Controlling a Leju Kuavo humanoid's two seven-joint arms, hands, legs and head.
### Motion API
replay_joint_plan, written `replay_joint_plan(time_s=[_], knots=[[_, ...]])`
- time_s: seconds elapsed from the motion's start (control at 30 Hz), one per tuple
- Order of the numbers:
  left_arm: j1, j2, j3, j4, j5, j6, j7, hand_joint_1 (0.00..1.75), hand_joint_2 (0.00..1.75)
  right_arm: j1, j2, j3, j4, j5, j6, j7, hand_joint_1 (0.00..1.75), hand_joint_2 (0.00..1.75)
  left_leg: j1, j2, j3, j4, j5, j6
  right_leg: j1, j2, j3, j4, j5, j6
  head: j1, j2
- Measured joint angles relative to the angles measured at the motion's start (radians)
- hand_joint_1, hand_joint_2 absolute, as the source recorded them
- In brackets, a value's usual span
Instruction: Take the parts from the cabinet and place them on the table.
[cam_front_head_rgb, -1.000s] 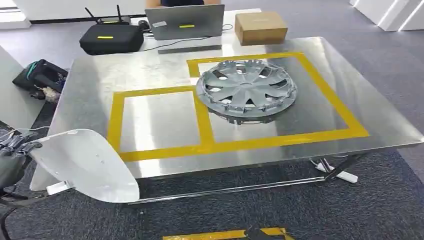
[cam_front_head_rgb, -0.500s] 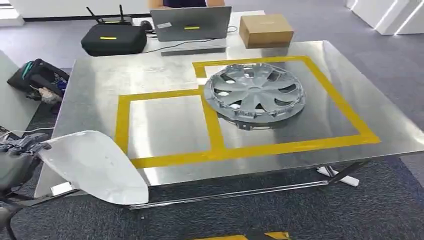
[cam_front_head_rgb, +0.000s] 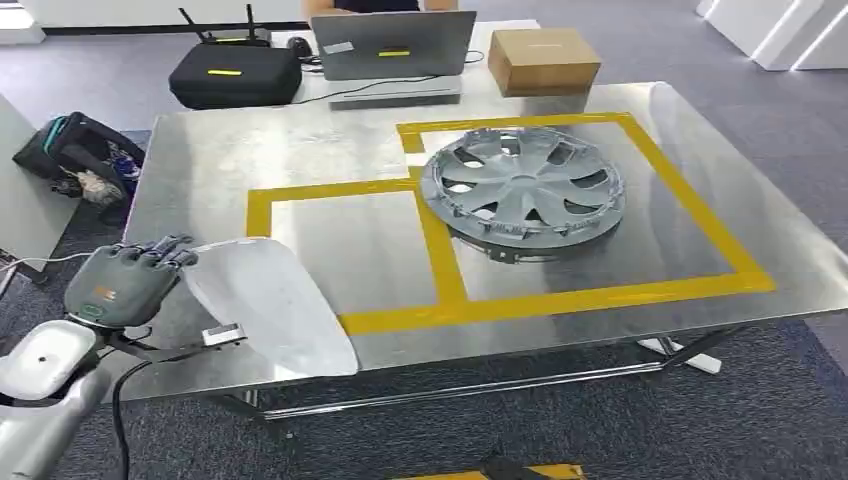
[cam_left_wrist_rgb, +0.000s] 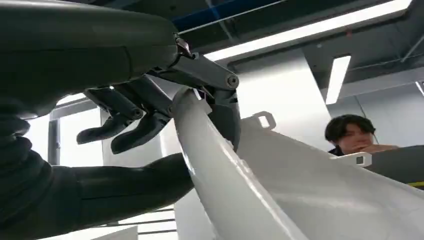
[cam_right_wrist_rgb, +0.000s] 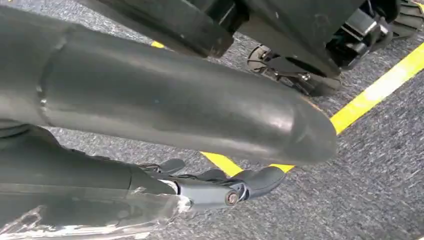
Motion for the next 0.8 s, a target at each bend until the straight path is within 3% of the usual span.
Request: replay_joint_plan(time_s=[0.4, 0.8], knots=[[-0.072, -0.061, -0.091, 0.095, -0.045, -0.021, 0.034, 1.75, 1.75, 0.0, 0.021, 0.001, 0.0, -0.003, -0.008, 0.008, 0.0, 0.0, 0.002, 0.002, 0.007, -0.015, 0.008, -0.006, 0.003, 0.001, -0.002, 0.001, 0.001, -0.002, 0.0, 0.0], [-0.114, -0.103, -0.134, 0.129, -0.046, -0.039, 0.056, 1.75, 1.75, 0.004, 0.026, 0.0, 0.0, -0.004, -0.005, 0.013, 0.0, 0.0, 0.003, 0.002, 0.008, -0.022, 0.01, -0.007, 0.003, 0.002, -0.007, 0.001, 0.0, -0.004, 0.0, 0.0]])
